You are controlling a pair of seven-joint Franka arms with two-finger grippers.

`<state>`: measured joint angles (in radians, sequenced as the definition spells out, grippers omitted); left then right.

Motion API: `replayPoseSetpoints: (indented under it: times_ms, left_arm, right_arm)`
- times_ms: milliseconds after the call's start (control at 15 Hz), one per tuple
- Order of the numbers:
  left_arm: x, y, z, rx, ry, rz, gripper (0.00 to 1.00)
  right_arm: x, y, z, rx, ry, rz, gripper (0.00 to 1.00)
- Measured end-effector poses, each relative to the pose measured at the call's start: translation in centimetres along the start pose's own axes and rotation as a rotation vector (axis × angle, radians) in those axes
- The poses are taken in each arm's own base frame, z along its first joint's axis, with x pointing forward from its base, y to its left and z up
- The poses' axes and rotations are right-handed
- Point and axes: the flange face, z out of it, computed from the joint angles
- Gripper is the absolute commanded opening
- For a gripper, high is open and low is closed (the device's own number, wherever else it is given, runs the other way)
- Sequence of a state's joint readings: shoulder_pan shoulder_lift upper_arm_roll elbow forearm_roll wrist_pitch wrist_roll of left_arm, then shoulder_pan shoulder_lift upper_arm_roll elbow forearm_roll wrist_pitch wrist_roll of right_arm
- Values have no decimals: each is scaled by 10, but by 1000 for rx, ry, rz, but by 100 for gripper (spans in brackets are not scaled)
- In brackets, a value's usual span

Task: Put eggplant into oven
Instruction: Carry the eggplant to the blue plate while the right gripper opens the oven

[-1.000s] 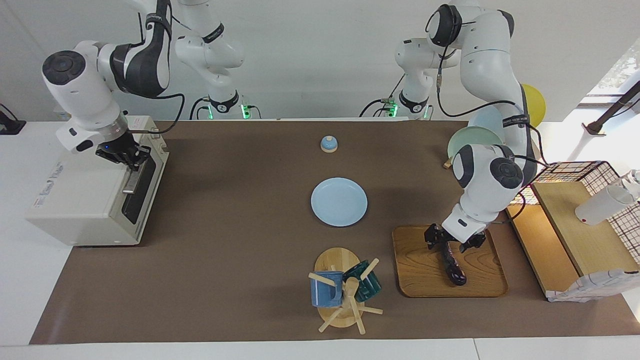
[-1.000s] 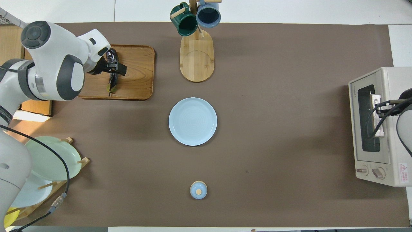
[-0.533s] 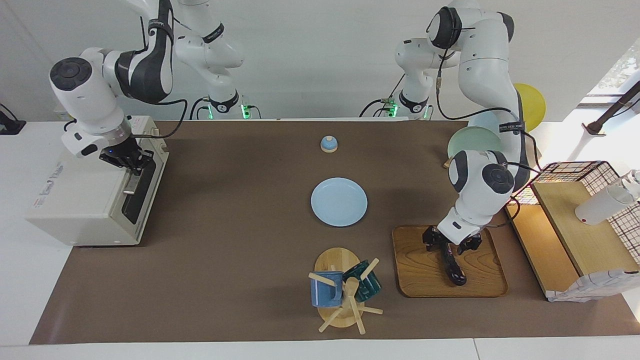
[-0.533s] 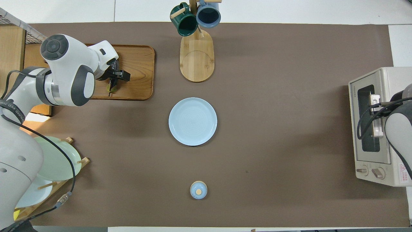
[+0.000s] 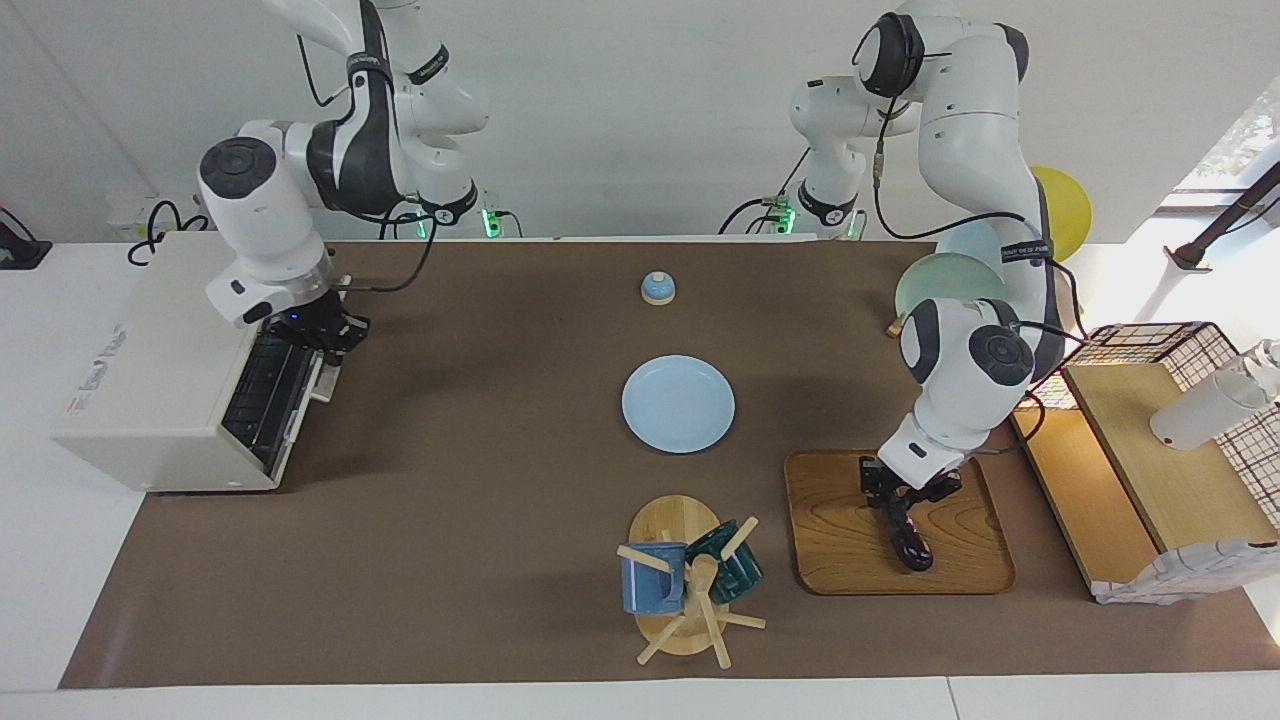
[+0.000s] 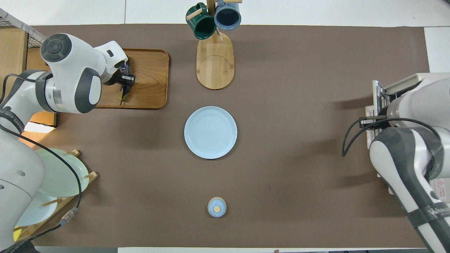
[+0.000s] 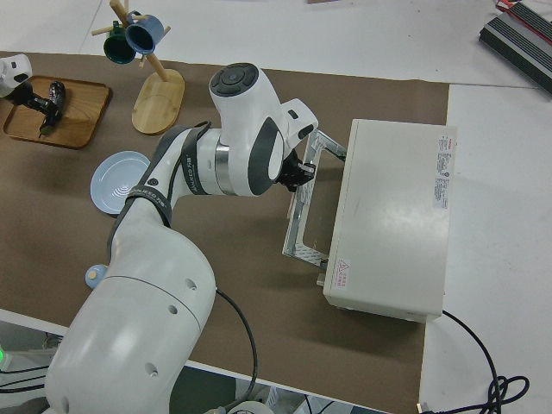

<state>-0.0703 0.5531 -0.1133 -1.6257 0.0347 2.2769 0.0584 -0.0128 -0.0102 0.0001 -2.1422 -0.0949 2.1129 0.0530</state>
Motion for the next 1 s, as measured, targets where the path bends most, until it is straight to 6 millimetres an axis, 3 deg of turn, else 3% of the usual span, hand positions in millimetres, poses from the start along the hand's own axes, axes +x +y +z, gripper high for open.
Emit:
replayPoseSetpoints:
  times_ms: [267, 467, 600, 733, 867, 1000]
  left_arm:
    - [5, 3, -13, -9, -16, -1, 0]
    - [9, 28, -67, -67, -49, -22, 0]
    - [1, 69, -110, -73, -67, -63, 0]
    - [-11, 132, -132, -73, -80, -101, 0]
    - [-28, 197, -130, -70, -100, -115, 0]
    - [-49, 247, -116, -64, -115, -120, 0]
  right_arm:
    - [4, -27, 51, 23, 15, -8, 0]
    - [8, -31, 75, 45, -3, 11, 0]
    - [9, -31, 86, 58, -15, 24, 0]
    - [10, -32, 95, 66, -27, 32, 0]
    - [10, -33, 97, 66, -29, 36, 0]
    - [10, -43, 96, 72, -29, 49, 0]
